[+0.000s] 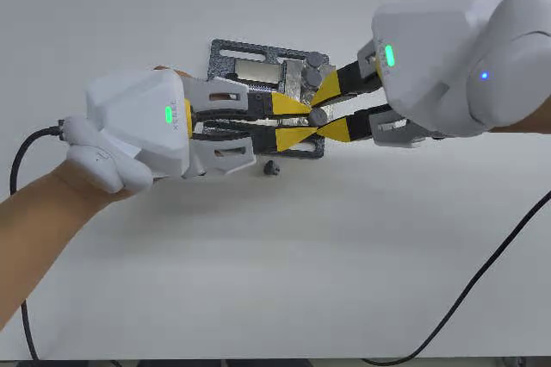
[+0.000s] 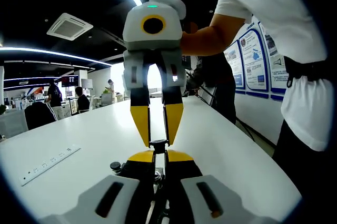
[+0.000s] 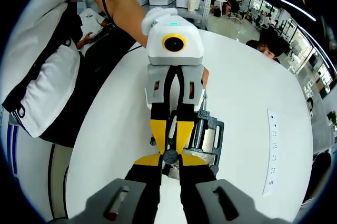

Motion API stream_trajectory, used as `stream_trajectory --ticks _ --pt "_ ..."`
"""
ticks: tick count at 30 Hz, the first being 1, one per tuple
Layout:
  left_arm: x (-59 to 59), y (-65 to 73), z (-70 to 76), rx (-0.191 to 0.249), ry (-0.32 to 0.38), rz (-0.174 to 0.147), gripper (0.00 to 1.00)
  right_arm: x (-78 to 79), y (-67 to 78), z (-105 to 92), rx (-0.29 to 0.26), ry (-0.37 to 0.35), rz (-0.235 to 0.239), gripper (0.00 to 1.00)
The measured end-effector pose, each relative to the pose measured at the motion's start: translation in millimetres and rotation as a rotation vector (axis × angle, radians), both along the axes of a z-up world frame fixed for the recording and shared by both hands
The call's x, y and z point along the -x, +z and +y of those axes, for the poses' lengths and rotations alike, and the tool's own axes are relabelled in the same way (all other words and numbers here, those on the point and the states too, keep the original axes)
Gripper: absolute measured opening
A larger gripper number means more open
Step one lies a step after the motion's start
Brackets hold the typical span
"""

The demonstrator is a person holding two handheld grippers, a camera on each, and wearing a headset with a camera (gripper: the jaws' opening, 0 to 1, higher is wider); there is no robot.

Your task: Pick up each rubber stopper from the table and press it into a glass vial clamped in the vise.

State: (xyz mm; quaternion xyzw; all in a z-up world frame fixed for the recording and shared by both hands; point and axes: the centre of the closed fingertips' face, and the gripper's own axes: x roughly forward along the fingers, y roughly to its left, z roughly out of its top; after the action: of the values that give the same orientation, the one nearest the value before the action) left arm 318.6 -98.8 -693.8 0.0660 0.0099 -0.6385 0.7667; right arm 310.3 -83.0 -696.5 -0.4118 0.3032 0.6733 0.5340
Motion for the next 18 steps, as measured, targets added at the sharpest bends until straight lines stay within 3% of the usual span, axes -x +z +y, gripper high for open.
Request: stream_trajectory --ticks 7,13,18 --pt "-2.2 -1.2 -0.1 -0.001 0.011 0.034 0.04 -1.8 -0.8 -0.6 0.003 -0.008 -0.006 0.12" --pt "-4.0 -2.0 0.8 0.008 0.023 0.064 0.11 -2.5 -2.5 -3.6 0.014 -0.006 -0.009 0.12" --pt "-4.7 -6.2 3.2 -0.013 0.026 0.074 0.14 -4.2 -2.7 -3.6 0.016 -0.008 -0.011 0.12"
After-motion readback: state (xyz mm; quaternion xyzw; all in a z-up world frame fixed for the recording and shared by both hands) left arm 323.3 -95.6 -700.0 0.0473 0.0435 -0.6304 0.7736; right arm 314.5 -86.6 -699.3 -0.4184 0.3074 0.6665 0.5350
